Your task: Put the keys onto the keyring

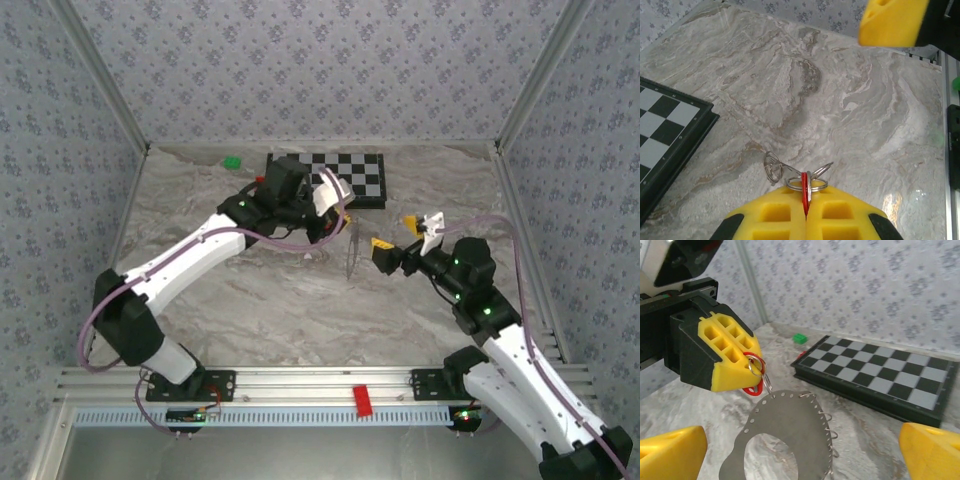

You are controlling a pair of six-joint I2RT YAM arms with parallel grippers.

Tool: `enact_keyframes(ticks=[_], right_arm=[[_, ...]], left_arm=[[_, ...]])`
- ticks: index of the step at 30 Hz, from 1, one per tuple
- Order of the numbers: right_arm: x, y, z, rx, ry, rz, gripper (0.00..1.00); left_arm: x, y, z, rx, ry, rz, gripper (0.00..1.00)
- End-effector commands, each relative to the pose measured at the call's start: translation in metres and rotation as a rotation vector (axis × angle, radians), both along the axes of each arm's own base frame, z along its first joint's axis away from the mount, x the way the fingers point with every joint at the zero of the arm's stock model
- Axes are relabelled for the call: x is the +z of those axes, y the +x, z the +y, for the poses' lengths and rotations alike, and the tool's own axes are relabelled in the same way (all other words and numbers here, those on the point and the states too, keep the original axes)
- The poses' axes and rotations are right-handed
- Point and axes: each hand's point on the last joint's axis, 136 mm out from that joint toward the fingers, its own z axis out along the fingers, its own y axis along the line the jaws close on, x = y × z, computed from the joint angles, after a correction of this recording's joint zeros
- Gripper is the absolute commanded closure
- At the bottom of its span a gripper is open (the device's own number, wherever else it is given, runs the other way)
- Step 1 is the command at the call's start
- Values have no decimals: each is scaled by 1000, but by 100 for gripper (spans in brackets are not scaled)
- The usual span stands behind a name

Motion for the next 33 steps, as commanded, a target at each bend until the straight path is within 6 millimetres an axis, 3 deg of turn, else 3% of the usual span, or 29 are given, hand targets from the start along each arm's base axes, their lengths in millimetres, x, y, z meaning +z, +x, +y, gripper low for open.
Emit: enact_keyframes(ticks=[1,9,13,17,28,33], right_arm=[[0,4,-27,-149,17,-5,0],[11,-6,-63,-313,48,-75,0],[15,-11,-72,-351,57,-100,1],[11,-9,-71,-346,51,-88,1],[7,-5,-60,-298,42,-72,1],[2,-1,-59,-298,30,-62,0]], left_arm=[[20,11,-24,-5,-39,-18,95],[4,32,-88,-9,-14,30,96],[-8,43,-103,4,-3,62,98],[-24,46,-100,25,33,75,98],[-64,53,-55,107,87,122,98],[-74,54,-42,130,108,134,98]])
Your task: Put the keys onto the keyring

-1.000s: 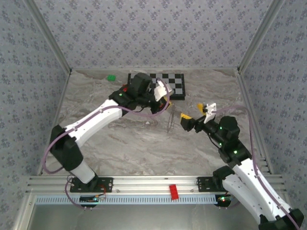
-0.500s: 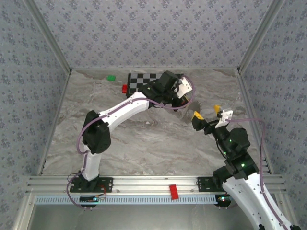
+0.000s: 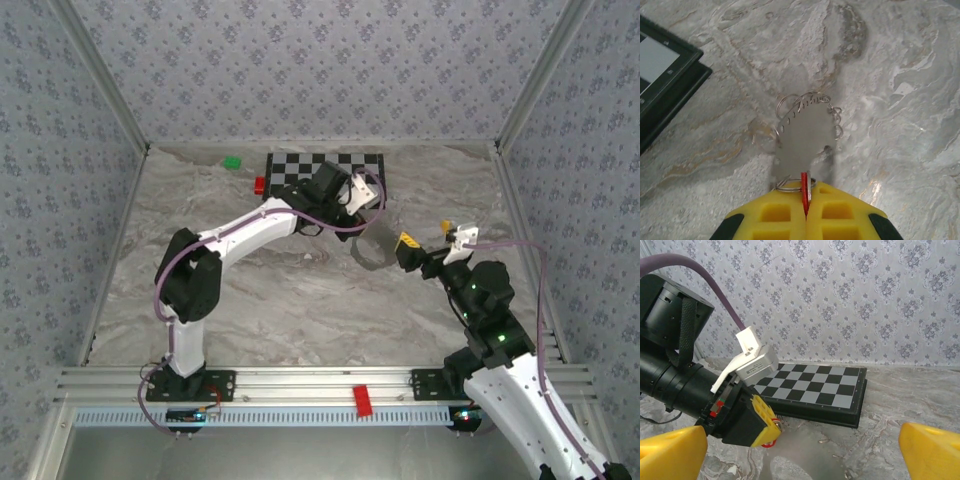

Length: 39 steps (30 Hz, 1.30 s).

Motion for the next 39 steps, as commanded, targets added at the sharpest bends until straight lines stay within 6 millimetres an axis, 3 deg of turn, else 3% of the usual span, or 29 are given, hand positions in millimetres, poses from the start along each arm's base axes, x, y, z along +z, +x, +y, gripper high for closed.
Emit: enact_keyframes(ticks=[1,16,39], right_arm=[[-3,3,2,8,1,0,0],[-7,8,7,25,-3,18,0],[-13,11,12,45,1,30,1]], left_arm=[[31,2,4,16,-57,-54,98],[15,0,44,82,-32,-23,98],[-73,-21,112,143,309,46,97]])
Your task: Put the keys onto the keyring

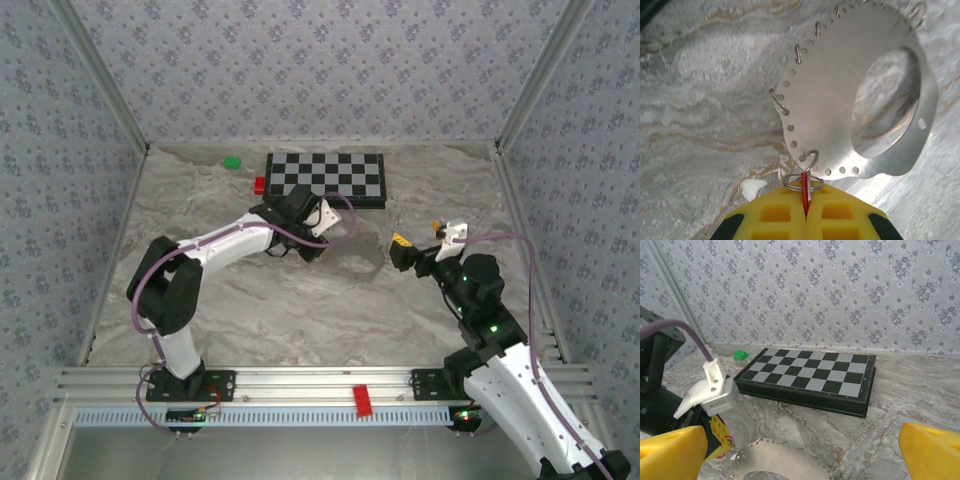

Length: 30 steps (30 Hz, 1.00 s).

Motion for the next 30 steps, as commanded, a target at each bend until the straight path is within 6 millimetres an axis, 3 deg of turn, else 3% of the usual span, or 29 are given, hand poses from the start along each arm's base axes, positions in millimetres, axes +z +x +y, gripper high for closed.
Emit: enact_keyframes(ticks=[1,7,21,26,30], right_arm=[[3,1,1,7,18,-13,0],[2,0,1,10,13,-7,1],[0,2,4,19,16,0,1],[0,2,4,22,17,1,0],[0,1,4,23,17,2,0]], left_arm=[[-5,-3,11,7,47,2,97],[-31,-13,21,13,125,62,97],[-67,-37,42,43,215,175,92],[-75,-46,46,40,236,201,82],[-67,-47,48,58,218,192,72]])
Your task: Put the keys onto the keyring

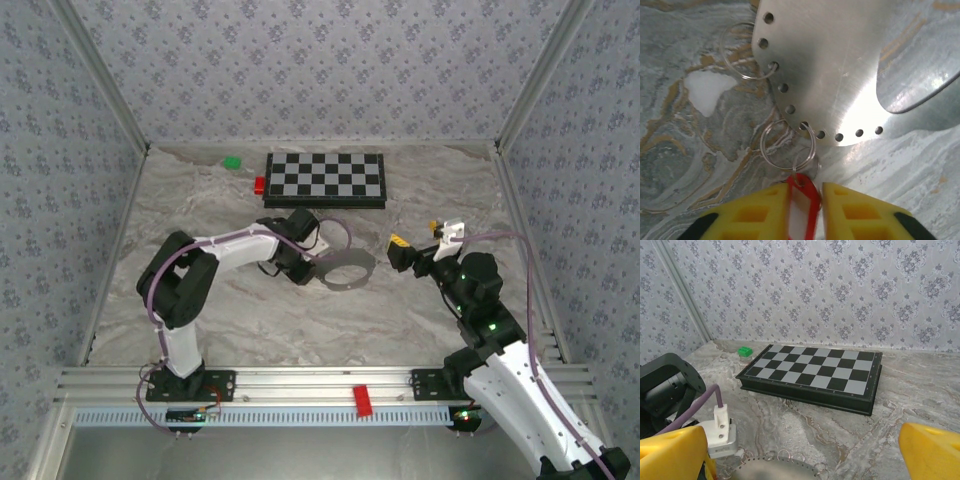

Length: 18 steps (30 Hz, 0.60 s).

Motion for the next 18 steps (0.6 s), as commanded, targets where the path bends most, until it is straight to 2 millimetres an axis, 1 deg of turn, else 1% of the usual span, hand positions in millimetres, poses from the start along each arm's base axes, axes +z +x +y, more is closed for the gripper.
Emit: enact_keyframes(ticks=[1,3,5,8,11,12,14,15,16,17,18], right_arm=[[3,0,-1,-3,19,-9,0],[3,0,-1,-1,21,-8,1],[3,0,-1,-2,22,-7,1],[3,0,0,1,25,-8,0],[2,0,-1,-2,27,-4,0],[2,0,-1,-4,28,-5,0],[3,0,-2,-8,29,-7,1],[3,0,-2,-9,31,-7,1],[3,1,-3,-14,30,-6,0],[3,1,-3,-17,31,-6,0],[2,1,-4,-20,32,-6,1]], left_arm=[[10,-6,5,20,0,-3,70],[22,-5,7,34,-23,-25,67],[34,0,13,74,-41,-57,65],[57,4,17,129,-127,-85,62],[85,5,19,173,-227,-131,56],[95,6,20,190,-258,-156,52],[115,9,26,226,-315,-205,51],[126,11,32,255,-344,-235,50],[138,14,39,288,-368,-273,47],[148,17,46,320,-389,-307,46],[159,19,55,361,-410,-350,42]])
